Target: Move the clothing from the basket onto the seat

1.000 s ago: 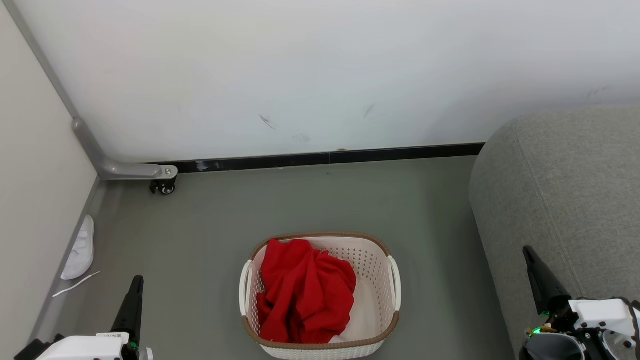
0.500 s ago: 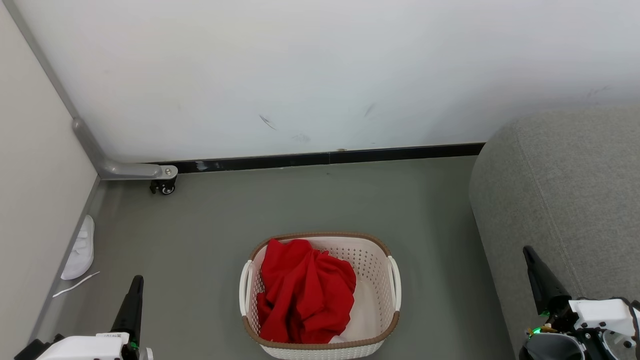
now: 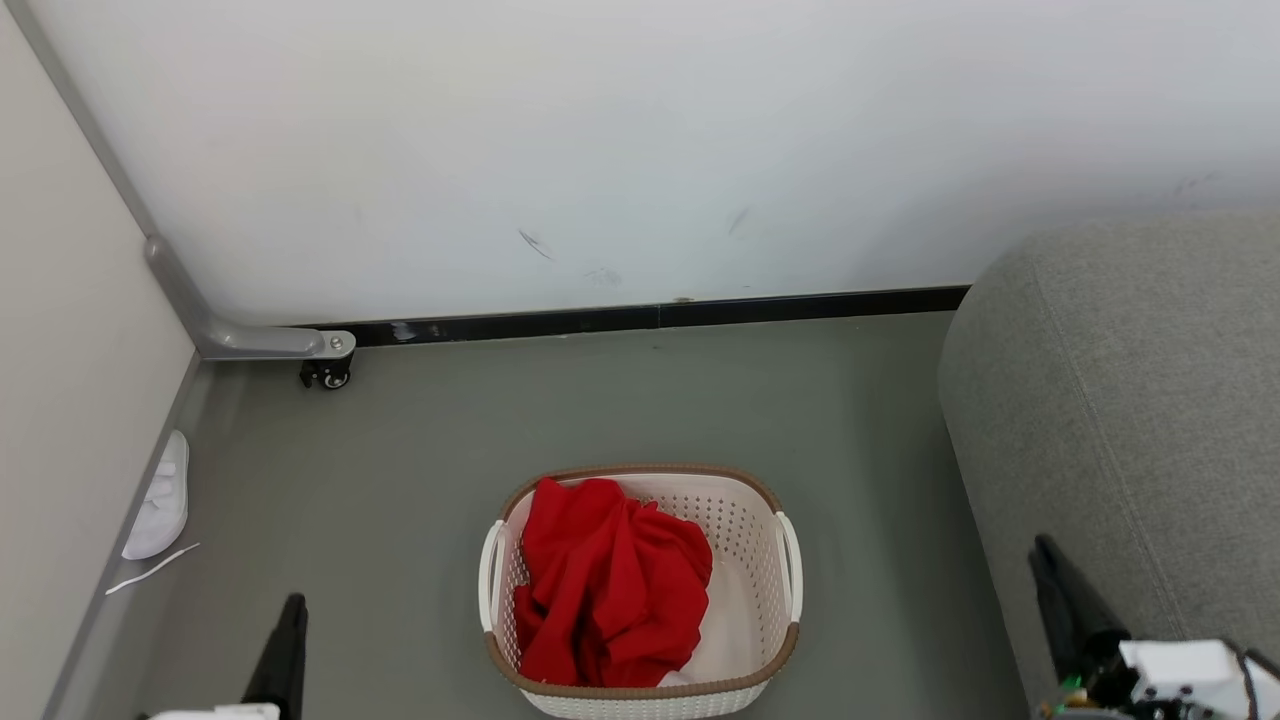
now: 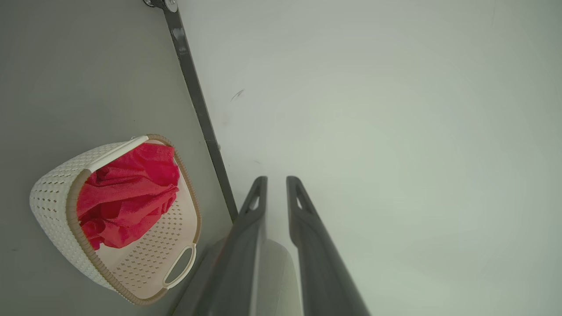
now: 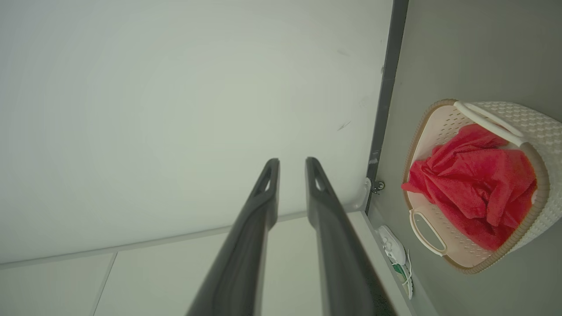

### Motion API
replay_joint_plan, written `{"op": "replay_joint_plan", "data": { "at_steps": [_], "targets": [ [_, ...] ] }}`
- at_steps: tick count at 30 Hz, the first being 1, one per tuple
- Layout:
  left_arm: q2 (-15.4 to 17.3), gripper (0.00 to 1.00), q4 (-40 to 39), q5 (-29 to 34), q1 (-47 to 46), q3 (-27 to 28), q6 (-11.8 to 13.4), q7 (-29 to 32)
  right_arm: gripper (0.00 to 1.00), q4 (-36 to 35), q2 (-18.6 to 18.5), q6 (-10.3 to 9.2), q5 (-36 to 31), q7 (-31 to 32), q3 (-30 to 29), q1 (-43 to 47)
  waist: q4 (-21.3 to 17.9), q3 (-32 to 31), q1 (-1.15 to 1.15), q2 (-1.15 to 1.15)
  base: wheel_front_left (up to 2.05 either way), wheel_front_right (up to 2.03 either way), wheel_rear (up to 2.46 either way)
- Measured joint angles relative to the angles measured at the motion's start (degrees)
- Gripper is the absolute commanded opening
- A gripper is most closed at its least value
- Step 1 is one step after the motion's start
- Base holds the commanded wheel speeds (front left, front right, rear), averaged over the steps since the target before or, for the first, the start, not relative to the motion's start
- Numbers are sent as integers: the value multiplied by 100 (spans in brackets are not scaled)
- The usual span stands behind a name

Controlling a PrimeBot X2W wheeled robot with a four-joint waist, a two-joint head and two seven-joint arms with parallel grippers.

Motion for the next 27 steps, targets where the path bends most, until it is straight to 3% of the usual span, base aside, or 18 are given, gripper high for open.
{"op": "replay_joint_plan", "data": {
  "at_steps": [10, 22, 23, 24, 27],
  "targets": [
    [-105, 100, 111, 0, 185, -24, 8, -29, 100, 107, 88, -4, -29, -120, 79, 213, 2, 10, 0, 0, 0, 0, 0],
    [-85, 100, -55, 125, 185, -55, 8, -152, 100, -79, 43, -4, -571, -360, 240, 213, 17, 11, 6, 0, 0, 0, 0],
    [-80, 100, -67, 164, 185, -66, 8, -158, 100, -97, 43, -4, -635, -407, 240, 213, 19, 9, 9, 0, 0, 0, 0],
    [129, 100, -187, 613, 185, -210, 8, -314, 100, -303, 0, -4, -1426, -608, 242, 213, 32, -32, 55, 0, 0, 0, 0],
    [179, 100, -202, 746, 185, -281, 8, -413, 100, -386, -18, -4, -1691, -658, 247, 213, 28, -52, 71, 0, 0, 0, 0]
  ]
}}
